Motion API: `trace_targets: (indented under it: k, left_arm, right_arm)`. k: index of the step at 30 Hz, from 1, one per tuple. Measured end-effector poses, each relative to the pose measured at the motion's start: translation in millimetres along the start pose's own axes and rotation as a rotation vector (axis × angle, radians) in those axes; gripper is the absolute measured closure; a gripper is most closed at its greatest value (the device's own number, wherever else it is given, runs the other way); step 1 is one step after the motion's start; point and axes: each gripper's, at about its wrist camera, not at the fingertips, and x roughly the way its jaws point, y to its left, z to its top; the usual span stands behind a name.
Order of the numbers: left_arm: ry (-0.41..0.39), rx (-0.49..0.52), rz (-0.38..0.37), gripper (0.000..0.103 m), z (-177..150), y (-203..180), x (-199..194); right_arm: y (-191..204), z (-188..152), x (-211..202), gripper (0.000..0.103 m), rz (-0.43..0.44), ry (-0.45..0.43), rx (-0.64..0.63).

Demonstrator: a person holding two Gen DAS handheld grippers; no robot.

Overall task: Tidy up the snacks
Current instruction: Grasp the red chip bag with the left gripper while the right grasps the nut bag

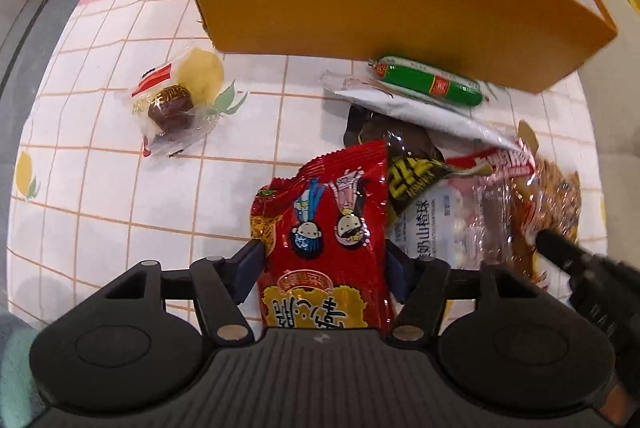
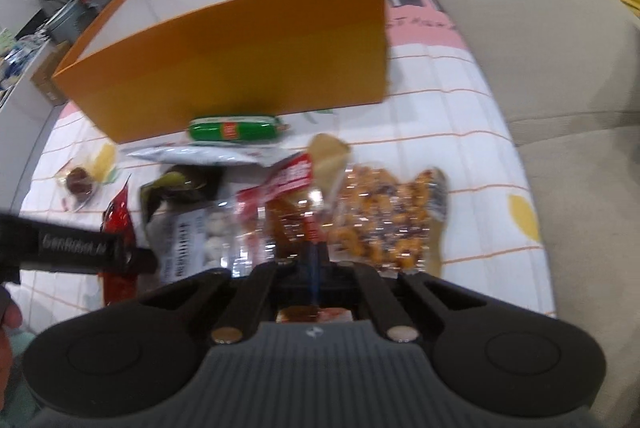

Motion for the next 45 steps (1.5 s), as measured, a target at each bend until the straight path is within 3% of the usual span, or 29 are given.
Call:
trace_targets:
  k: [3, 6, 8, 11, 16, 22, 24, 26, 29, 31, 34, 36, 39, 41, 45]
  left_arm:
    - [0.020, -0.023, 0.015, 0.017, 1, 3, 0]
    - [0.034, -0.037, 0.026, 0.013, -1, 10, 1]
    - [0.037, -0.049, 0.025, 0.009, -2, 14, 1]
    - [0.046, -0.064, 0.028, 0.002, -1, 24, 6]
    - [0.056, -0.075, 0.028, 0.000, -1, 31, 11]
    - [0.070, -0.113, -0.016, 0.000, 2, 36, 19]
    - [0.059, -0.114, -0.039, 0.008, 2, 39, 19]
    - [0.048, -0.104, -0.052, 0.016, 2, 40, 17]
    - [0.032, -0.088, -0.067, 0.017, 2, 39, 16]
    - [0.024, -0.082, -0.068, 0.017, 3, 35, 15]
    - [0.025, -0.080, -0.070, 0.017, 3, 35, 21]
    - [0.027, -0.080, -0.065, 0.017, 4, 37, 22]
    - [0.031, -0.065, -0.053, 0.017, 1, 33, 15]
    - [0.040, -0.061, -0.050, 0.016, 2, 31, 17]
    - [0.062, -0.079, -0.052, 0.015, 4, 31, 23]
  right_arm:
    - [-11, 0, -1, 0.103, 0.027, 0.013, 0.052]
    - [-14, -3, -4, 0.096, 0.030, 0.014, 0.062]
    - [-13, -5, -6, 0.081, 0.023, 0.005, 0.050]
    - [-14, -6, -9, 0.075, -0.001, -0.014, 0.044]
    - [-31, -2, -14, 0.067, -0.056, -0.056, 0.068]
    - [-46, 7, 0, 0.041, -0.074, -0.008, 0.055]
    - [-47, 4, 4, 0.043, -0.073, 0.011, 0.065]
    - [-48, -1, 11, 0.057, -0.044, 0.052, 0.104]
    - [-42, -6, 10, 0.063, -0.029, 0.068, 0.110]
    - [-36, -10, 10, 0.070, 0.039, 0.100, 0.117]
    - [-25, -13, 9, 0.072, 0.120, 0.142, 0.097]
    - [-19, -11, 3, 0.072, 0.074, 0.111, 0.032]
    - [-17, -2, -4, 0.057, -0.002, 0.049, -0.061]
    - [-17, 4, -4, 0.046, -0.009, 0.027, -0.119]
    - [-16, 12, 6, 0.041, 0.021, 0.025, -0.231]
